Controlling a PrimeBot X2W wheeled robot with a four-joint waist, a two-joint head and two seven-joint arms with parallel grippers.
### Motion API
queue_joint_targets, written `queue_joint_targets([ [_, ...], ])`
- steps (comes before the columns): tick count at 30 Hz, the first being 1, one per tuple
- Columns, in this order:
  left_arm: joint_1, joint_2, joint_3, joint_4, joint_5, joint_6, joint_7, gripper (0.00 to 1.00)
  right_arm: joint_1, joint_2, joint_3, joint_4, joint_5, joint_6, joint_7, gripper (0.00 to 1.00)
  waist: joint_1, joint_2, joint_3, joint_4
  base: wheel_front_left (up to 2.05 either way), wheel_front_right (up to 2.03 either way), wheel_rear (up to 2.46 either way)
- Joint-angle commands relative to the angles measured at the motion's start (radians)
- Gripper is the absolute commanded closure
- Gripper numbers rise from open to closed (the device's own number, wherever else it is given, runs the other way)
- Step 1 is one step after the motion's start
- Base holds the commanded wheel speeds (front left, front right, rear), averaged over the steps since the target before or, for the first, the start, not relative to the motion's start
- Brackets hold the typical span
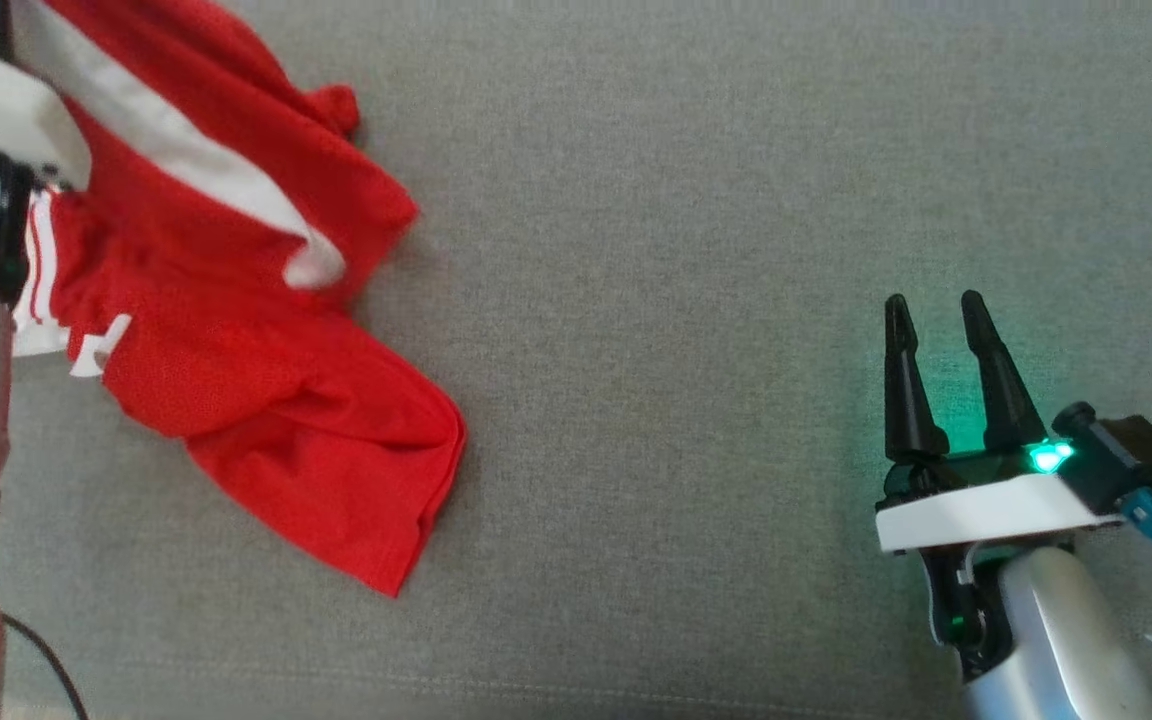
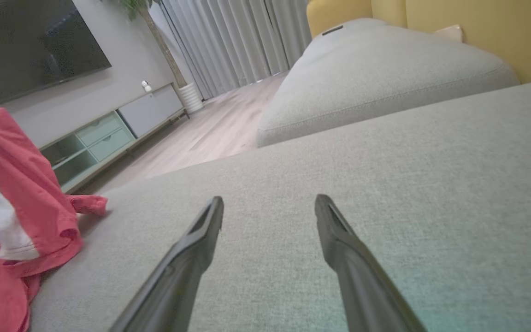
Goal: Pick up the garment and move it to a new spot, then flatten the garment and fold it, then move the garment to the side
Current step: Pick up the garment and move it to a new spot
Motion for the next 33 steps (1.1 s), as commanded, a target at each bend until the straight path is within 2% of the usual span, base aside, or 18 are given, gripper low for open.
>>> queue_joint_targets([
  [1, -0.053, 0.061, 0.029, -0.067, 0.008, 0.016, -0.017, 1.0, -0.007, -0.004, 0.029, -0.026, 0.01, 0.008, -0.011, 0.0, 0.0, 0.0, -0.031, -0.001, 0.0, 0.0, 0.0],
  [10, 0.009, 0.002, 0.001, -0.304, -0.02, 0.004, -0.016, 1.0, 0.018, -0.004, 0.034, -0.021, 0.049, 0.008, -0.011, 0.0, 0.0, 0.0, -0.117, -0.03, 0.0, 0.0, 0.0],
  [15, 0.088, -0.066, -0.037, -0.472, -0.048, 0.014, 0.045, 1.0, 0.023, -0.004, 0.041, -0.026, 0.066, 0.008, -0.011, 0.0, 0.0, 0.0, -0.15, -0.075, 0.0, 0.0, 0.0],
  [20, 0.162, -0.143, -0.084, -0.609, -0.075, 0.038, 0.108, 1.0, 0.016, -0.004, 0.039, -0.034, 0.08, 0.008, -0.011, 0.0, 0.0, 0.0, -0.163, -0.155, 0.0, 0.0, 0.0],
  [23, 0.187, -0.209, -0.132, -0.651, -0.087, 0.041, 0.122, 1.0, 0.011, -0.004, 0.027, -0.039, 0.09, 0.008, -0.011, 0.0, 0.0, 0.0, -0.162, -0.208, 0.0, 0.0, 0.0],
  [24, 0.202, -0.258, -0.163, -0.654, -0.095, 0.053, 0.116, 1.0, 0.009, -0.004, 0.02, -0.036, 0.095, 0.008, -0.011, 0.0, 0.0, 0.0, -0.163, -0.243, 0.0, 0.0, 0.0],
  [26, 0.211, -0.293, -0.194, -0.647, -0.113, 0.069, 0.101, 1.0, 0.007, -0.004, 0.018, -0.033, 0.099, 0.008, -0.011, 0.0, 0.0, 0.0, -0.163, -0.279, 0.0, 0.0, 0.0],
  [30, 0.196, -0.318, -0.253, -0.638, -0.177, 0.126, 0.044, 1.0, 0.001, -0.004, 0.029, -0.035, 0.101, 0.008, -0.011, 0.0, 0.0, 0.0, -0.164, -0.345, 0.0, 0.0, 0.0],
  [33, 0.174, -0.32, -0.318, -0.667, -0.276, 0.201, -0.002, 1.0, 0.002, -0.004, 0.028, -0.043, 0.106, 0.008, -0.011, 0.0, 0.0, 0.0, -0.16, -0.372, 0.0, 0.0, 0.0],
])
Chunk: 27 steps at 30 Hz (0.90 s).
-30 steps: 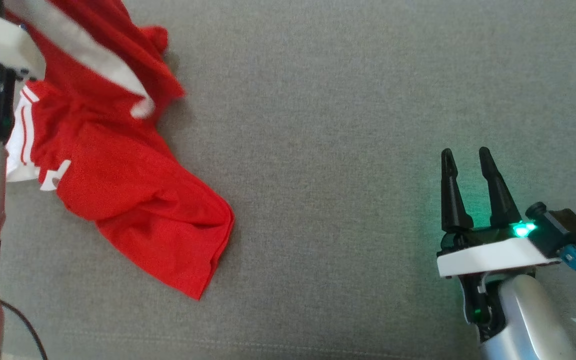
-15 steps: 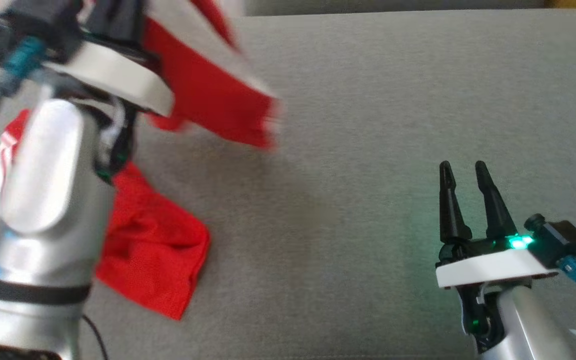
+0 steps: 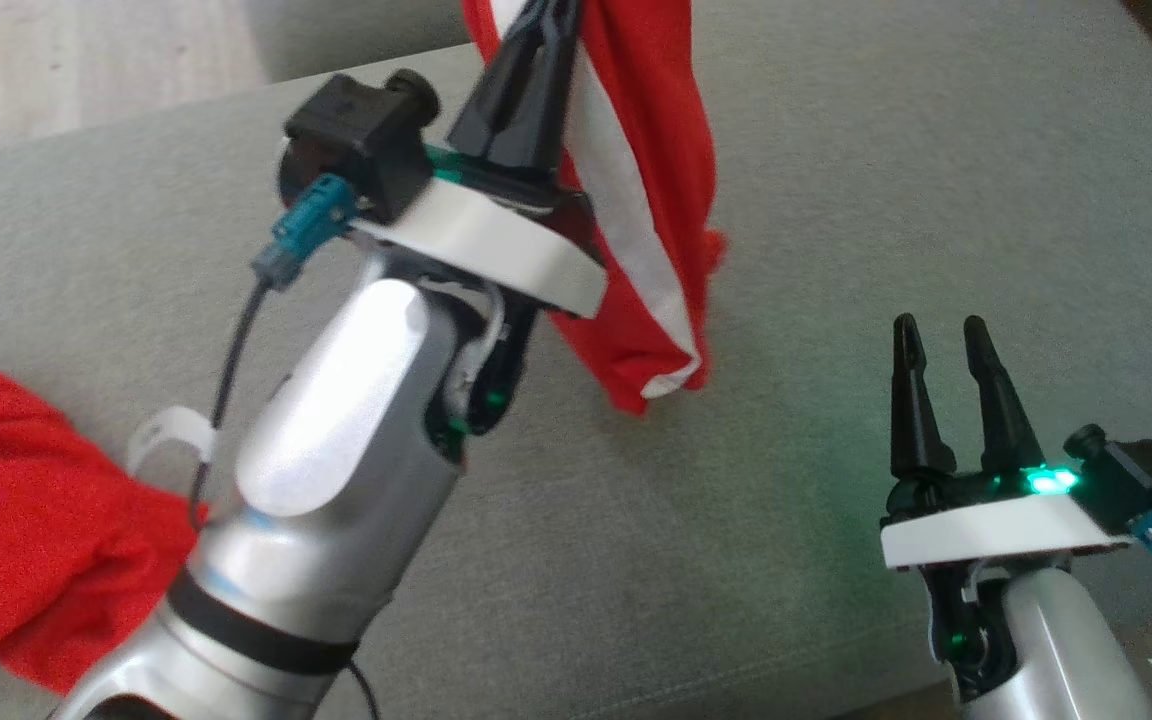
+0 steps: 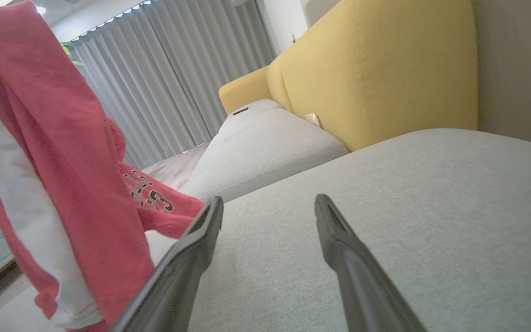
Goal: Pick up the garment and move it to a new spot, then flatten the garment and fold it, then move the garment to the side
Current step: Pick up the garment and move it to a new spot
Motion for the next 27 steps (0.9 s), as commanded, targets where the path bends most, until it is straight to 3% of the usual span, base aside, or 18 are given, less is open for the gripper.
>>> queue_joint_targets([
  [1, -0.074, 0.016, -0.001, -0.045, -0.032, 0.042, -0.023, 1.0, -0.031, -0.004, 0.021, -0.042, 0.009, 0.008, -0.011, 0.0, 0.0, 0.0, 0.007, -0.033, 0.0, 0.0, 0.0],
  [5, -0.042, 0.016, -0.032, 0.012, -0.065, 0.111, -0.042, 1.0, -0.025, -0.004, 0.019, -0.052, 0.008, 0.008, -0.011, 0.0, 0.0, 0.0, 0.022, -0.032, 0.0, 0.0, 0.0],
  [12, 0.112, 0.021, -0.007, 0.206, 0.02, 0.106, -0.044, 1.0, -0.024, -0.004, 0.015, -0.054, -0.002, 0.008, -0.011, 0.0, 0.0, 0.0, 0.04, 0.011, 0.0, 0.0, 0.0],
  [13, 0.128, 0.024, -0.002, 0.234, 0.037, 0.107, -0.044, 0.78, -0.024, -0.004, 0.014, -0.053, -0.004, 0.008, -0.011, 0.0, 0.0, 0.0, 0.039, 0.019, 0.0, 0.0, 0.0],
  [14, 0.14, 0.024, 0.011, 0.248, 0.05, 0.106, -0.045, 0.0, -0.024, -0.004, 0.014, -0.052, -0.006, 0.008, -0.011, 0.0, 0.0, 0.0, 0.039, 0.028, 0.0, 0.0, 0.0],
  [21, 0.194, 0.021, 0.096, 0.222, 0.121, 0.093, -0.045, 0.0, -0.014, -0.004, -0.008, -0.042, -0.019, 0.008, -0.011, 0.0, 0.0, 0.0, 0.019, 0.095, 0.0, 0.0, 0.0],
  [27, 0.279, 0.023, 0.169, 0.082, 0.207, 0.057, -0.045, 0.0, 0.0, -0.004, -0.029, -0.034, -0.038, 0.008, -0.011, 0.0, 0.0, 0.0, -0.016, 0.169, 0.0, 0.0, 0.0],
])
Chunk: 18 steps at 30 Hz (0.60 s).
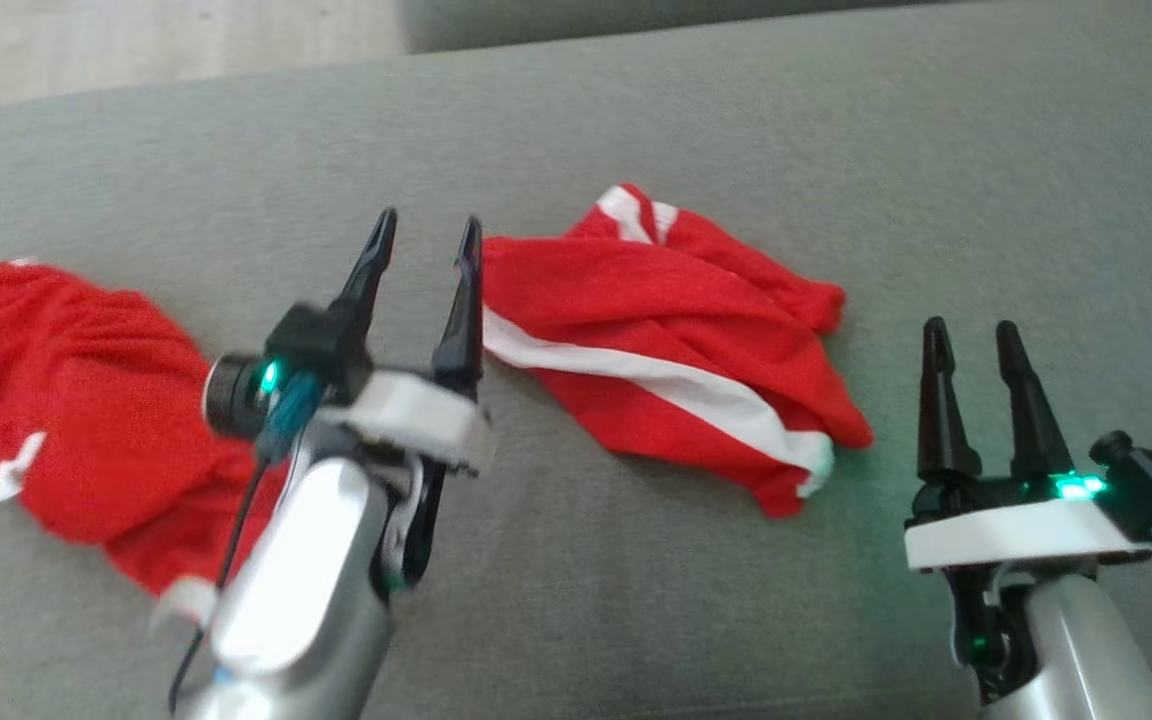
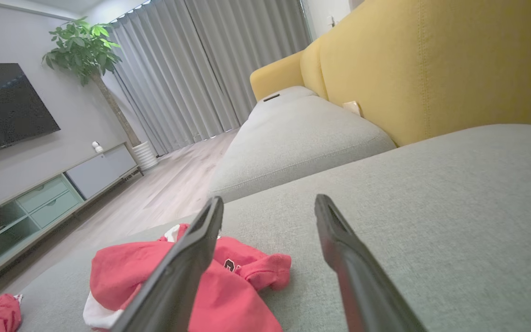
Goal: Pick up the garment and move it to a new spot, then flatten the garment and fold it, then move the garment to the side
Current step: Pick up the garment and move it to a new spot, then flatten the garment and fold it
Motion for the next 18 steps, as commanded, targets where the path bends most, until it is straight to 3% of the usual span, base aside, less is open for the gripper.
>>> queue_joint_targets([
  [1, 0.005, 0.013, 0.042, -0.052, 0.012, -0.008, -0.012, 0.0, -0.007, -0.005, 0.015, -0.029, -0.008, 0.008, -0.011, 0.0, 0.0, 0.0, -0.023, 0.034, 0.0, 0.0, 0.0],
  [7, 0.177, 0.021, 0.095, -0.193, 0.087, -0.024, -0.012, 0.0, 0.013, -0.005, 0.001, -0.018, -0.02, 0.008, -0.011, 0.0, 0.0, 0.0, -0.053, 0.092, 0.0, 0.0, 0.0],
  [11, 0.282, 0.012, 0.138, -0.265, 0.074, -0.016, -0.012, 0.0, 0.021, -0.005, -0.009, -0.011, -0.023, 0.008, -0.011, 0.0, 0.0, 0.0, -0.06, 0.117, 0.0, 0.0, 0.0],
  [18, 0.298, 0.006, 0.122, -0.287, 0.091, -0.047, -0.012, 0.0, 0.005, -0.005, -0.019, 0.01, -0.044, 0.008, -0.011, 0.0, 0.0, 0.0, -0.063, 0.146, 0.0, 0.0, 0.0],
])
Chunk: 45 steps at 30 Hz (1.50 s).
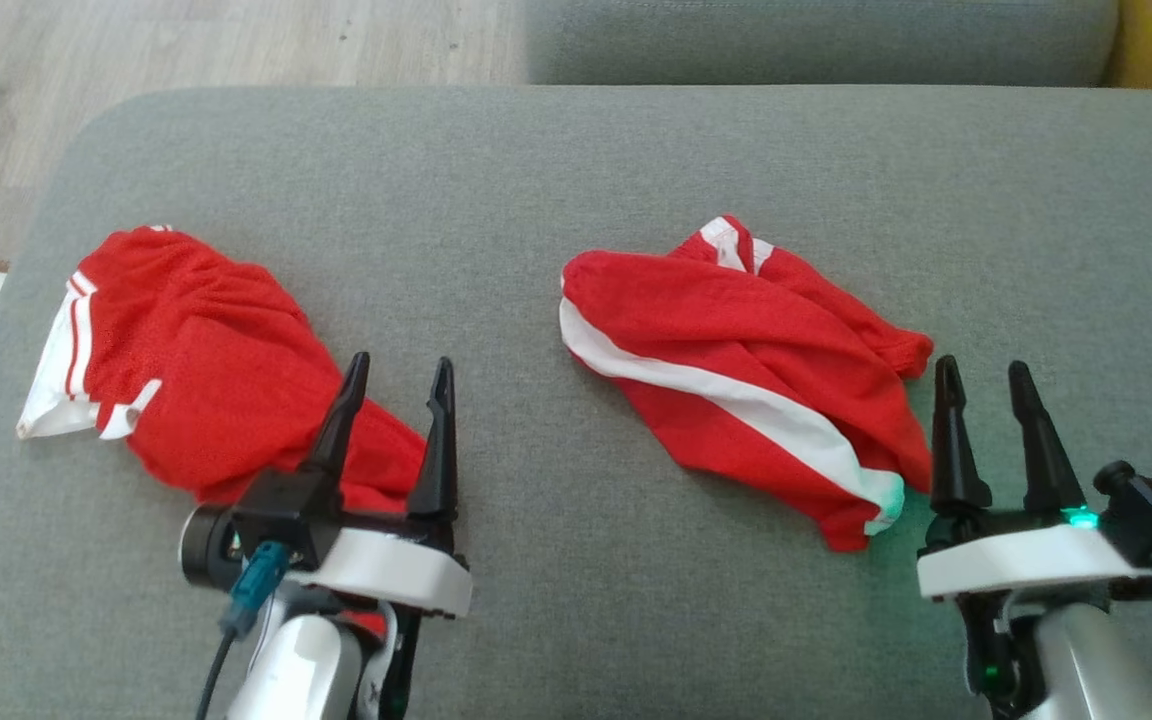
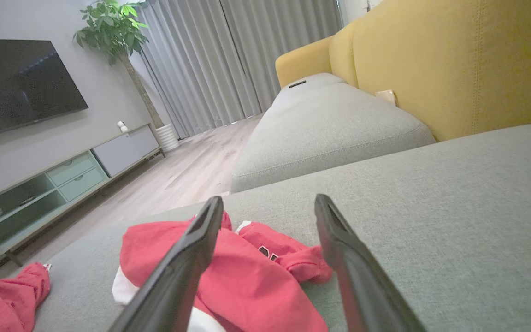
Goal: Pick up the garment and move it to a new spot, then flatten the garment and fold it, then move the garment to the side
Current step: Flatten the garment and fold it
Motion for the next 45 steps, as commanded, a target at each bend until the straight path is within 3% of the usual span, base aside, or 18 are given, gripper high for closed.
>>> queue_joint_targets([
  [1, -0.049, 0.0, 0.022, -0.04, 0.002, -0.005, -0.012, 0.0, -0.042, -0.005, 0.015, -0.018, -0.006, 0.008, -0.011, 0.0, 0.0, 0.0, 0.002, 0.003, 0.0, 0.0, 0.0],
  [5, -0.062, 0.0, 0.0, -0.041, -0.014, 0.004, -0.012, 0.0, -0.125, -0.005, -0.032, 0.069, -0.052, 0.008, 0.019, 0.0, 0.0, 0.0, 0.012, 0.008, 0.0, 0.0, 0.0],
  [15, -0.079, -0.001, -0.04, -0.034, -0.042, 0.014, -0.012, 0.0, -0.315, -0.005, -0.132, 0.357, -0.148, 0.008, 0.242, 0.0, 0.0, 0.0, 0.046, 0.043, 0.0, 0.0, 0.0],
  [24, -0.086, -0.001, -0.051, -0.032, -0.052, 0.023, -0.012, 0.0, -0.414, -0.005, -0.132, 0.527, -0.115, 0.008, 0.305, 0.0, 0.0, 0.0, 0.063, 0.061, 0.0, 0.0, 0.0],
  [26, -0.086, -0.001, -0.053, -0.032, -0.054, 0.025, -0.012, 0.0, -0.434, -0.005, -0.121, 0.547, -0.113, 0.008, 0.301, 1.0, 0.0, 0.0, 0.065, 0.062, 0.0, 0.0, 0.0],
  [32, -0.091, -0.001, -0.049, -0.034, -0.056, 0.031, -0.012, 0.0, -0.495, -0.038, -0.16, 0.556, -0.205, 0.008, 0.266, 1.0, 0.0, 0.0, 0.068, 0.055, 0.0, 0.0, 0.0],
  [39, -0.102, -0.001, -0.05, -0.04, -0.058, 0.031, -0.012, 0.0, -0.598, -0.146, -0.174, 0.551, -0.298, 0.008, 0.272, 1.0, 0.0, 0.0, 0.078, 0.055, 0.0, 0.0, 0.0],
  [45, -0.106, -0.001, -0.05, -0.039, -0.06, 0.032, -0.012, 0.0, -0.659, -0.201, -0.106, 0.583, -0.332, 0.008, 0.264, 1.0, 0.0, 0.0, 0.082, 0.06, 0.0, 0.0, 0.0],
])
